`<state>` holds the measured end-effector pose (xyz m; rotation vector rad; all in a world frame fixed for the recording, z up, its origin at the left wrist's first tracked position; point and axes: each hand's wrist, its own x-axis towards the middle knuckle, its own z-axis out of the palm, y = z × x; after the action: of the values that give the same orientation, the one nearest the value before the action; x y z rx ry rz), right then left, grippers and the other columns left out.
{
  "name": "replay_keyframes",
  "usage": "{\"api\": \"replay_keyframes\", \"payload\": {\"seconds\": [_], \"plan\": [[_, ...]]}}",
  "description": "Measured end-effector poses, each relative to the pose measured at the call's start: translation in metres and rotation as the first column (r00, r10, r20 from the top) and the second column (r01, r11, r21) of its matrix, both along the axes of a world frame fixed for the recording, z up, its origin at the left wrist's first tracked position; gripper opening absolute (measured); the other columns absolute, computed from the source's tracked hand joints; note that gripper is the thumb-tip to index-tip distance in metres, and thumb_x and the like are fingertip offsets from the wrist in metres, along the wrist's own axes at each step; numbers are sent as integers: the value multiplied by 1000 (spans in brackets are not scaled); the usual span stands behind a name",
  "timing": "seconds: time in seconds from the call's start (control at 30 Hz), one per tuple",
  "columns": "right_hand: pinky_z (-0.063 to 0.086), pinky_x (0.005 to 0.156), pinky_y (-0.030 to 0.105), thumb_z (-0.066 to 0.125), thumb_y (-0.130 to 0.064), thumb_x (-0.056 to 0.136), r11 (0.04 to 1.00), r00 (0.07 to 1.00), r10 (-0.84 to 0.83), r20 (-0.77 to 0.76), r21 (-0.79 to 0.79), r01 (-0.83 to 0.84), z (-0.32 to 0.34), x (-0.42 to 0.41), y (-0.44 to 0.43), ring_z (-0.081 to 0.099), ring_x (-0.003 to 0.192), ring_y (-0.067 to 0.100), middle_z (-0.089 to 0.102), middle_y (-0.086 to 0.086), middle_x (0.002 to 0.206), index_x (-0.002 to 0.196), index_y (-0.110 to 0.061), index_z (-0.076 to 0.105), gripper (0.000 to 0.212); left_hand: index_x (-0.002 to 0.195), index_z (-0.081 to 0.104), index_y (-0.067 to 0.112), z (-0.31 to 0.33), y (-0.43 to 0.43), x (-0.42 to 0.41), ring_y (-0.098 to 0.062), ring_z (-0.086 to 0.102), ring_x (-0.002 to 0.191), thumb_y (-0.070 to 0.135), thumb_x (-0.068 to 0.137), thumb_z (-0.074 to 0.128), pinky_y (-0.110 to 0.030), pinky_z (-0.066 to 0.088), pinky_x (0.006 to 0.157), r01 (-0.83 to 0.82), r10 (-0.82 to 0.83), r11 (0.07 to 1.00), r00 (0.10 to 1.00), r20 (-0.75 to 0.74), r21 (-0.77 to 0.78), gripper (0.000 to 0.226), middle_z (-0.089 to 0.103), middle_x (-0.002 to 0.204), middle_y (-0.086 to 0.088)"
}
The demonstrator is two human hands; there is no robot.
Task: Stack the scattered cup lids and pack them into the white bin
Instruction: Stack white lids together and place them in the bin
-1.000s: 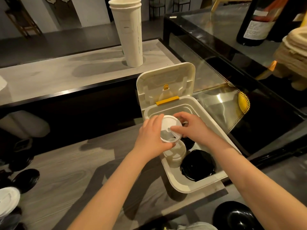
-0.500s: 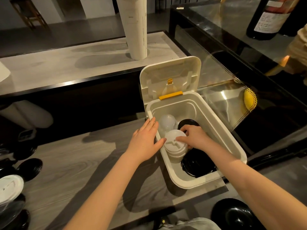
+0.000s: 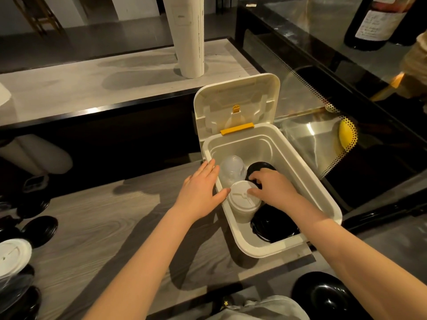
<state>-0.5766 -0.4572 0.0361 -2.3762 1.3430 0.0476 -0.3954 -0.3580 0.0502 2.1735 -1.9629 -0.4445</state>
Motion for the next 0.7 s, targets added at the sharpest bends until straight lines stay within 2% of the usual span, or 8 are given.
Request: {"api": "replay_keyframes", "payload": {"seconds": [0.03,0.13,0.23,0.37,0.43,0.53,0.7], "plan": [[45,87,34,64,-39,84,998,998,64,-2,-9,-64,2,2,3,50,112,21,53,0,119,128,-23,54,48,151,10,18,0,0,0,-12,-1,146,53,93,39,-42,16,118,6,-6,1000,1000,8,3,73,1,159,1],[45,81,35,64,-45,82,979,968,195,-160,-26,-201,1,9,11,42,112,22,47,0,120,126,-24,55,50,151,8,19,1,2,2,-13,-2,146,54,94,37,-42,15,117,21,-22,1000,999,44,8,73,-1,159,1],[43,76,34,61,-47,84,975,946,204,-250,-38,-220,1,14,13,42,110,22,45,1,119,124,-22,55,47,151,8,20,2,2,5,-14,-1,146,55,94,36,-43,16,117,21,-21,1000,998,54,6,73,0,159,2],[44,81,36,60,-47,84,961,916,231,-329,-71,-268,9,19,13,42,113,24,49,2,120,127,-24,52,50,151,10,21,5,5,9,-15,-1,146,55,94,36,-44,15,116,10,-11,1000,998,60,5,71,2,159,2],[44,85,36,58,-48,86,969,941,204,-270,-83,-234,19,22,13,44,117,24,52,2,125,132,-26,49,52,151,13,21,8,12,18,-15,0,146,54,95,36,-44,14,116,-29,28,1000,997,72,9,68,5,159,2],[46,88,36,52,-46,91,970,981,170,-94,-157,-183,41,38,16,50,116,23,54,1,126,134,-24,48,49,149,20,19,13,28,43,-17,2,146,51,95,37,-45,15,115,-103,97,994,988,118,44,65,10,159,1],[47,90,37,49,-42,93,919,958,284,45,-297,-258,63,94,42,45,123,22,50,0,132,136,-23,45,47,147,27,19,21,67,94,-18,6,146,50,94,42,-48,17,114,-280,264,955,954,144,101,63,15,158,1]]}}
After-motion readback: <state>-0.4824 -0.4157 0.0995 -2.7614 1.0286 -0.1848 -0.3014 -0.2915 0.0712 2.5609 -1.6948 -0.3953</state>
